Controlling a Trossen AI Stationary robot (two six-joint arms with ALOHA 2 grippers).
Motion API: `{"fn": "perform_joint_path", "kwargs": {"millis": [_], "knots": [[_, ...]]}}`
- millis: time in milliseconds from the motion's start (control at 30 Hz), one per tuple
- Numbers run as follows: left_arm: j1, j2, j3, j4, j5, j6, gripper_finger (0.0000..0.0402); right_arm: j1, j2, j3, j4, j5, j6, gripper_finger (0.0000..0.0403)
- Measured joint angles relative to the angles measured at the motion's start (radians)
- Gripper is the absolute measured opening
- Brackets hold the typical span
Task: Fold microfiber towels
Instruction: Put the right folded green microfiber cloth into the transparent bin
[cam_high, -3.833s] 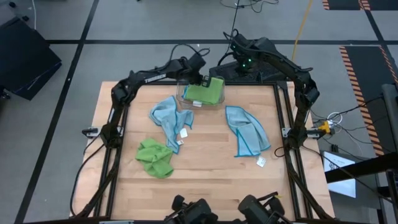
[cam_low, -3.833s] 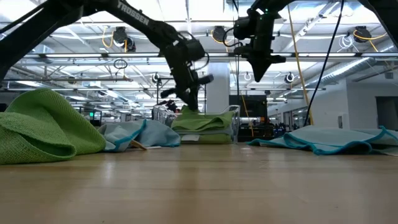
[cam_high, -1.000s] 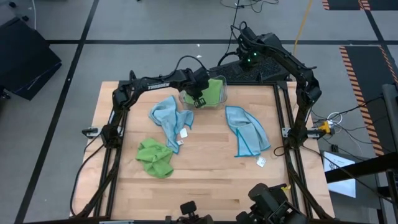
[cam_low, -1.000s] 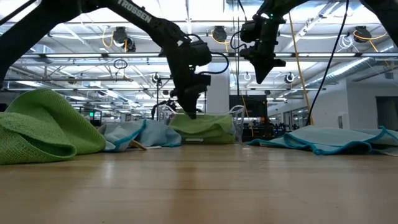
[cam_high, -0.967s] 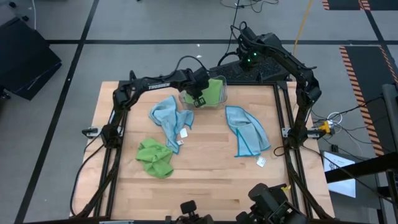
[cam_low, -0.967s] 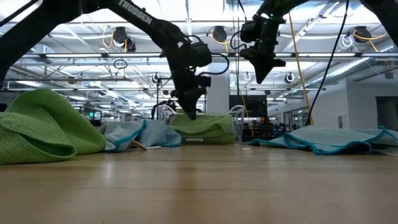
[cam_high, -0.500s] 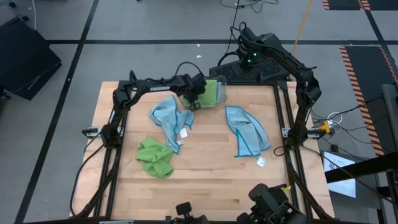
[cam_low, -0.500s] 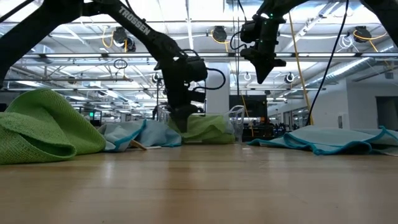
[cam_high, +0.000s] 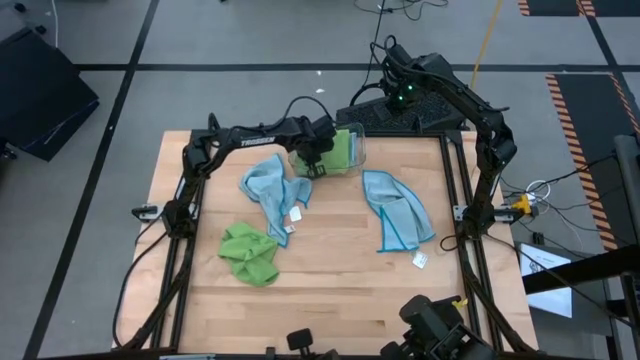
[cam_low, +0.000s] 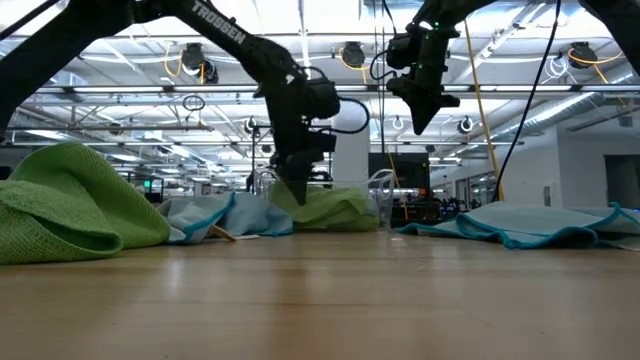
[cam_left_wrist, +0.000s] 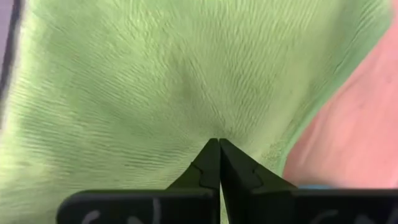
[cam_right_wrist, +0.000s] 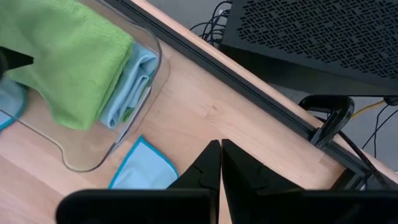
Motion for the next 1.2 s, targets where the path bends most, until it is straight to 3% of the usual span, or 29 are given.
{"fn": "perform_joint_path", "kwargs": {"millis": [200,433,667,1033,1200], "knots": [[0.000,0.000,0.121,-0.020,-0.006,0.035,0.0003,0.000,0.000,0.000,-0.001,0.000,0.004,0.0008],[-0.003,0.025,0.109,0.213,0.036,0.115,0.0002,0.000,0.000,0.000,-0.018,-0.001,0.005,0.0008],[-0.008,0.104,0.104,0.176,0.061,0.144,0.0002,0.000,-0.001,0.000,-0.060,0.000,0.005,0.0008],[-0.014,0.111,0.105,0.163,0.108,0.170,0.0001,0.001,-0.009,0.000,-0.063,-0.004,-0.014,0.0008],[-0.014,0.083,0.125,0.094,0.023,0.061,0.0004,0.001,-0.009,0.000,-0.019,-0.134,-0.059,0.0006]]}}
